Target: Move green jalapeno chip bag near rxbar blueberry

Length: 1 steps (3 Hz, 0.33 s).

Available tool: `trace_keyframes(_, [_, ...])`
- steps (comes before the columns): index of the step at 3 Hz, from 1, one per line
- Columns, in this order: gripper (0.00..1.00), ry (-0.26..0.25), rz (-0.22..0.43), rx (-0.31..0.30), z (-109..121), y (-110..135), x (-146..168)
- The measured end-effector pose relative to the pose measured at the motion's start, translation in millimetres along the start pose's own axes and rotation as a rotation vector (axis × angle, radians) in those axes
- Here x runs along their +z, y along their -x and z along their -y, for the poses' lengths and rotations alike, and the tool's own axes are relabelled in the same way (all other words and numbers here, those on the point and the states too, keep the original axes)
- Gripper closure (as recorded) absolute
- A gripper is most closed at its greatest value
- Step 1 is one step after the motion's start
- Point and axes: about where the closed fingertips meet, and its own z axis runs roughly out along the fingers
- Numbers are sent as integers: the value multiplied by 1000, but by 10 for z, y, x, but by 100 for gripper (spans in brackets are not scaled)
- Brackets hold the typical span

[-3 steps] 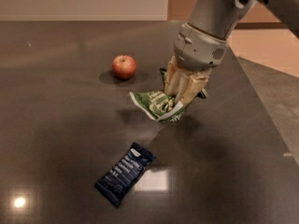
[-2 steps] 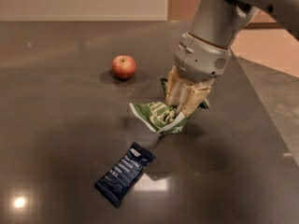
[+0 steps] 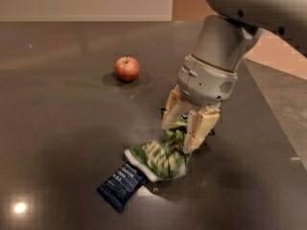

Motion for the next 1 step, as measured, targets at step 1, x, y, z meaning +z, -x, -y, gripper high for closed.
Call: trace_keyframes(1, [0, -38, -2, -2, 99, 3, -1])
